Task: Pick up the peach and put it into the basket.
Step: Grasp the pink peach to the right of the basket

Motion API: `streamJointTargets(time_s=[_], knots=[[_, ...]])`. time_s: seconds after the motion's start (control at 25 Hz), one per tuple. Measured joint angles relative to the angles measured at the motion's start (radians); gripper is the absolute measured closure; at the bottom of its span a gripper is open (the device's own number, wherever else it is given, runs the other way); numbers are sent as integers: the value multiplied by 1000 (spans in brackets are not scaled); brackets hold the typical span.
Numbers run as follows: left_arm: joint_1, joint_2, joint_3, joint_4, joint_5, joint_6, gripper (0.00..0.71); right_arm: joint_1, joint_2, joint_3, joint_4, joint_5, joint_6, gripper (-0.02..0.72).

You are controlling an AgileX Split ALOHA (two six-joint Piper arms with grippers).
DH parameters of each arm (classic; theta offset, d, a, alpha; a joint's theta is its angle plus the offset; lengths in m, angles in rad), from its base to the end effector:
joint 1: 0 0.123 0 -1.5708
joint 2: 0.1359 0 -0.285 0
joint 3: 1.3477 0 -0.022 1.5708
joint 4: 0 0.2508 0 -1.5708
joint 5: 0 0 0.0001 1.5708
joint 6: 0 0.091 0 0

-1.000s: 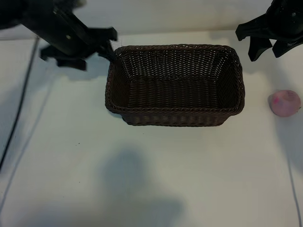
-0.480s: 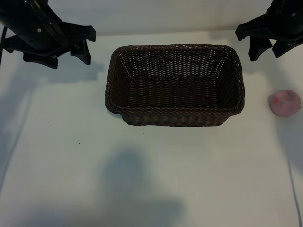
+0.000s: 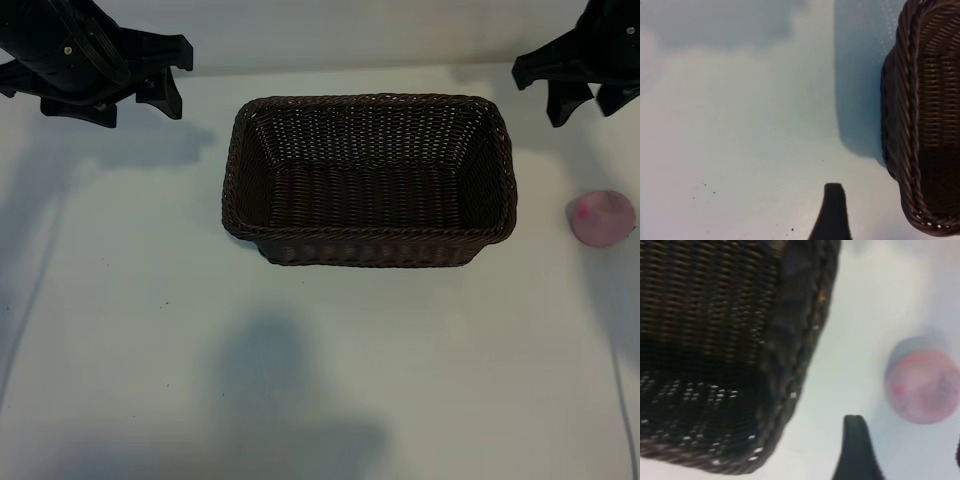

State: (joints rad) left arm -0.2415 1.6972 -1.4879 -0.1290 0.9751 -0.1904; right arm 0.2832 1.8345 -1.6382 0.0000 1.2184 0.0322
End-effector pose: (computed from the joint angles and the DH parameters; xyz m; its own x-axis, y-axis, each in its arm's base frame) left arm 0.3540 -0.0972 0.3091 -0.9069 -0.0429 -0.4191 0.0513 0.9762 -0.2108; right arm 0.3691 0.1074 0.2918 -0.9404 -0.2401 -0.2408 -0.2493 0.9684 0.0077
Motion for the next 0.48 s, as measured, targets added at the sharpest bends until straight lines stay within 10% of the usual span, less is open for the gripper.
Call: streamJointTargets(time_s=[0.48], knots=[[0, 16, 0, 1, -5, 0, 125, -25, -1, 132, -68, -104, 75, 127]])
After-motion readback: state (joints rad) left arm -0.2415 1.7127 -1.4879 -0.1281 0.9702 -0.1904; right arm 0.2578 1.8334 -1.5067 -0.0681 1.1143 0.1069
